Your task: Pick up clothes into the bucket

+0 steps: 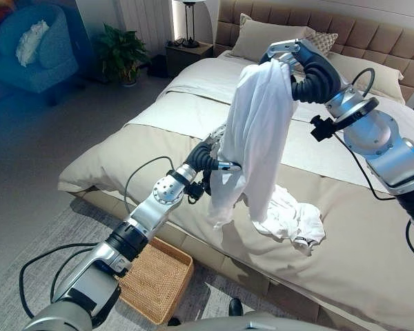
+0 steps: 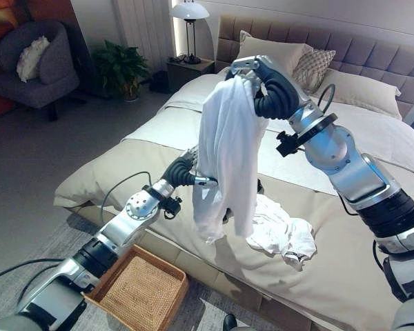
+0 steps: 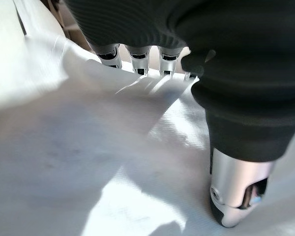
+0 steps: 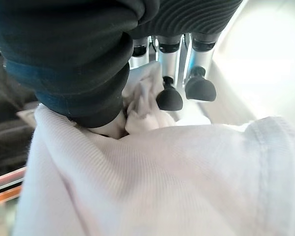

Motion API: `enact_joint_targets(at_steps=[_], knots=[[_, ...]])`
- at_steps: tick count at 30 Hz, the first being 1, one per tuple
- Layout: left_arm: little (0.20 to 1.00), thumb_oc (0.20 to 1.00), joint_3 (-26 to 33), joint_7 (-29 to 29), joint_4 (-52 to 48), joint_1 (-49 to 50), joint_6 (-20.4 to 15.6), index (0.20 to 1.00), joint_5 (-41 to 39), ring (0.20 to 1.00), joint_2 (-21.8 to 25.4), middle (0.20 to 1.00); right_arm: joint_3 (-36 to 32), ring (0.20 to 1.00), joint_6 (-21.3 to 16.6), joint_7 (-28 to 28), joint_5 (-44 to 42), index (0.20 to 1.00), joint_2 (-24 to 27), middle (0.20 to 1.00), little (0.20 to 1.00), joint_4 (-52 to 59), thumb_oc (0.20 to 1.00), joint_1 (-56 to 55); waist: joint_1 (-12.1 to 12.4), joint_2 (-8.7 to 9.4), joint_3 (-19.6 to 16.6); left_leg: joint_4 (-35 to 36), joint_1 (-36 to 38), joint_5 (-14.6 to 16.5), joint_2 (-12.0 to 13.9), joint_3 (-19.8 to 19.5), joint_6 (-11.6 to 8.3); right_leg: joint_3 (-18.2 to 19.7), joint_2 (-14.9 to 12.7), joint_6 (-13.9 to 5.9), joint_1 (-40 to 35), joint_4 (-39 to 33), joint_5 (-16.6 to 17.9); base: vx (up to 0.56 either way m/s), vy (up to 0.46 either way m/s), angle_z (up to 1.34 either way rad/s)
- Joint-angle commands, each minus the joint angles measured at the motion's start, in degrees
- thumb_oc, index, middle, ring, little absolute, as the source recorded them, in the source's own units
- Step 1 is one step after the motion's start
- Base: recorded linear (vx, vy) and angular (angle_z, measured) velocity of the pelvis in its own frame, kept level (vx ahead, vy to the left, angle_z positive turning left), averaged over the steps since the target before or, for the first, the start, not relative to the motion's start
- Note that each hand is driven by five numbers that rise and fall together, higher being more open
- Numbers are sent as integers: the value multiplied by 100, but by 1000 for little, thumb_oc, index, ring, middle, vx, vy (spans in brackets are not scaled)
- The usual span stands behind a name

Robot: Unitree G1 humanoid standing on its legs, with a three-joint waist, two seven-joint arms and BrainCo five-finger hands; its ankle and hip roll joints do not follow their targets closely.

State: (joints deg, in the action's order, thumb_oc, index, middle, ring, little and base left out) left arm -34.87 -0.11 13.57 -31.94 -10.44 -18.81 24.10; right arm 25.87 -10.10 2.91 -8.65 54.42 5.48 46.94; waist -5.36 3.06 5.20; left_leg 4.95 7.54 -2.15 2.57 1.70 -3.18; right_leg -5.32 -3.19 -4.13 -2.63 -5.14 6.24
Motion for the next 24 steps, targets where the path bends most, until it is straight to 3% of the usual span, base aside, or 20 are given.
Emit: enact_joint_targets(at_steps=[1,4,9,13,18,19,20,24], knots=[[1000,1000,-209,42,611,-723,-80,1000,244,1000,-260,1000,-90,200,-350,160,-355,200,-131,200,200,237,200,714,110,186,-154,-448,-210,318,-164,-106,100,-176,-331,-403,-179,452,-374,0,0,0],[1000,1000,-254,107,866,-781,-46,1000,320,1000,-455,1000,-76,200,-394,116,-537,200,-332,200,200,388,200,692,98,189,-140,-472,-218,325,-169,-118,105,-170,-334,-402,-174,470,-378,0,0,0],[1000,1000,-342,68,859,-932,-27,1000,-267,1000,-747,1000,80,200,-481,-119,-1049,200,-583,200,200,846,200,701,74,195,-110,-495,-238,331,-168,-129,107,-188,-343,-403,-158,499,-391,0,0,0],[1000,1000,-663,-506,370,-963,131,1000,-1999,1000,-644,1000,269,200,-513,-263,-1433,200,-610,200,200,1009,200,697,47,171,-111,-494,-241,328,-161,-116,102,-184,-351,-412,-147,494,-381,10,1,0],[1000,1000,-1179,-1336,-127,-885,755,1000,-3939,1000,-273,1000,586,200,-498,-426,-1777,200,-546,200,200,1125,200,738,-1,163,-146,-454,-161,378,-129,-105,75,-168,-332,-422,-201,472,-425,20,-1,0],[686,686,-1218,-1452,-196,-832,843,686,-4174,686,-219,686,637,200,-506,-439,-1782,200,-533,200,200,1113,200,748,-11,167,-152,-445,-154,376,-128,-100,71,-165,-331,-424,-209,464,-427,0,0,0],[200,200,-1252,-1593,-258,-780,936,200,-4354,200,-134,200,656,200,-499,-466,-1811,200,-519,200,200,1097,200,718,-17,167,-157,-435,-145,377,-128,-97,69,-159,-330,-425,-212,462,-429,0,0,0],[200,200,-1096,-1792,-352,-475,954,200,-4646,200,33,200,566,200,-497,-479,-1740,200,-480,200,200,1102,200,517,-7,192,-157,-409,-132,376,-133,-99,70,-170,-329,-420,-218,465,-434,0,0,0]])
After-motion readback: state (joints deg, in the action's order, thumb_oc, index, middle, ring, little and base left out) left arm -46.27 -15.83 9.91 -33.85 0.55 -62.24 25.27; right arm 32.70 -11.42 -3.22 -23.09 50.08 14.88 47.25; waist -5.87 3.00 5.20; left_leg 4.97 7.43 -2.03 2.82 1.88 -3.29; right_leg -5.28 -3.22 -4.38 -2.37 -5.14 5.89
